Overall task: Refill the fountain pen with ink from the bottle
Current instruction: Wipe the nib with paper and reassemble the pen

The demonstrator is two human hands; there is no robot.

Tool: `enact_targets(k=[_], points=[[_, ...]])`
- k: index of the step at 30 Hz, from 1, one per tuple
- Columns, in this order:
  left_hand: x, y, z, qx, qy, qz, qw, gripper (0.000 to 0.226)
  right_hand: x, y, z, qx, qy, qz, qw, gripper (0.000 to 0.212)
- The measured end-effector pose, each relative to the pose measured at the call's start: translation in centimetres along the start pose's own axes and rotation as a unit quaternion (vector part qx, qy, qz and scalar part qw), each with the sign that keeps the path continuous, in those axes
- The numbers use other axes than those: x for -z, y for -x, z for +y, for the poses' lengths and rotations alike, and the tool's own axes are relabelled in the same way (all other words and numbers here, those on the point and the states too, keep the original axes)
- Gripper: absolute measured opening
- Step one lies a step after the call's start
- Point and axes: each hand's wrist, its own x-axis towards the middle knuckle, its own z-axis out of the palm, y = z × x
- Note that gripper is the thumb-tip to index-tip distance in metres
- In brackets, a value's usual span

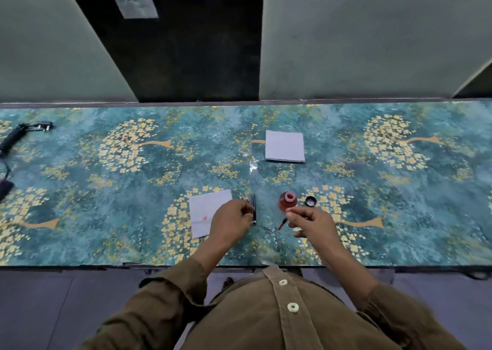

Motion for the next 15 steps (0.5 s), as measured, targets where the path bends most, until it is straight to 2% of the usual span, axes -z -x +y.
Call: enact_targets(k=[2, 5, 15], points=[[-0.2, -1.2, -0.1, -0.072, -0.113, -0.03, 0.991, 0.023, 0.9, 0.4, 0.6, -0.008, -0.01, 0.013, 1.0, 0.005], [-0.7, -2.3, -0.2, -0.145, -0.202, -0.066, 0.966, 0.026, 1.7, 0.6, 1.3, -0.018, -0.017, 0.026, 0.999, 0.007], [-2.6, -3.4, 1.5, -0.216, -0.263, -0.062, 0.938, 0.018, 2.6, 0.5, 1.2, -0.02, -0.034, 0.023, 0.999, 0.01]])
